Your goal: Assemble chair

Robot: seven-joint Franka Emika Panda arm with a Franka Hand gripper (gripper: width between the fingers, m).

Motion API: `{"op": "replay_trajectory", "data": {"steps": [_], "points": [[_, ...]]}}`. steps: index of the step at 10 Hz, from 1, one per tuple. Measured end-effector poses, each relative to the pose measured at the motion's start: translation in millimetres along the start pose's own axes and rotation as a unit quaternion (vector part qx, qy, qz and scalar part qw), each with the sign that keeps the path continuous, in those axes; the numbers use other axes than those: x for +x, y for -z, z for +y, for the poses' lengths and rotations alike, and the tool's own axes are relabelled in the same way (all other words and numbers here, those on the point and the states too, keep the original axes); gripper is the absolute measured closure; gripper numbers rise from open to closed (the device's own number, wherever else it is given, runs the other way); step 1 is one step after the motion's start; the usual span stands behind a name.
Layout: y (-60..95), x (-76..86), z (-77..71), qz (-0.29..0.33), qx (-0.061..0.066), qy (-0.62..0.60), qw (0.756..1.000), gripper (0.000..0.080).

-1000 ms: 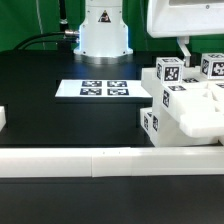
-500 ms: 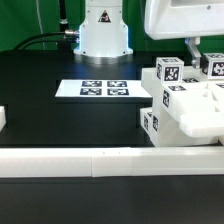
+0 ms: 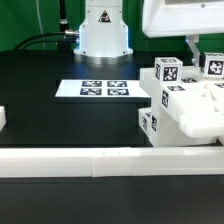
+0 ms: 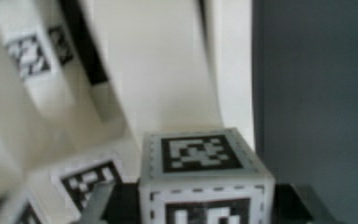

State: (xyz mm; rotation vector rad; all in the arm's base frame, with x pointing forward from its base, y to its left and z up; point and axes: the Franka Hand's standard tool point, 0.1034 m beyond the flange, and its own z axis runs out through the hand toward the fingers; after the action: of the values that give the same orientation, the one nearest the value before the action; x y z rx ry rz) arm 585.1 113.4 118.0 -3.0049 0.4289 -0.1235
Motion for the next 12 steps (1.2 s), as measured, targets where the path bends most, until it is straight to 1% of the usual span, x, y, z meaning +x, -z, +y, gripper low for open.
{"op": "replay_trajectory", "data": {"steps": [1,3,7,9,10,11,12], "points": [[-1.1,0.1,3.4,0.007,0.012,-0.065,0.998,0.0517],[-1.1,2.6,3.7,0.011,0.032,-0.169,0.985,0.0515],[-1.3,2.1,2.7,0.004,0.037,-0.307,0.951,0.0515],[-1.2,1.7,3.0,-0.005,0.045,-0.419,0.907,0.0515],[-1.4,1.3,3.5,-0.012,0.049,-0.478,0.877,0.0515],[-1.4,1.7,3.4,-0.015,0.049,-0.517,0.854,0.0515],[-1.5,2.0,2.8,-0.016,0.05,-0.543,0.838,0.0515]]}}
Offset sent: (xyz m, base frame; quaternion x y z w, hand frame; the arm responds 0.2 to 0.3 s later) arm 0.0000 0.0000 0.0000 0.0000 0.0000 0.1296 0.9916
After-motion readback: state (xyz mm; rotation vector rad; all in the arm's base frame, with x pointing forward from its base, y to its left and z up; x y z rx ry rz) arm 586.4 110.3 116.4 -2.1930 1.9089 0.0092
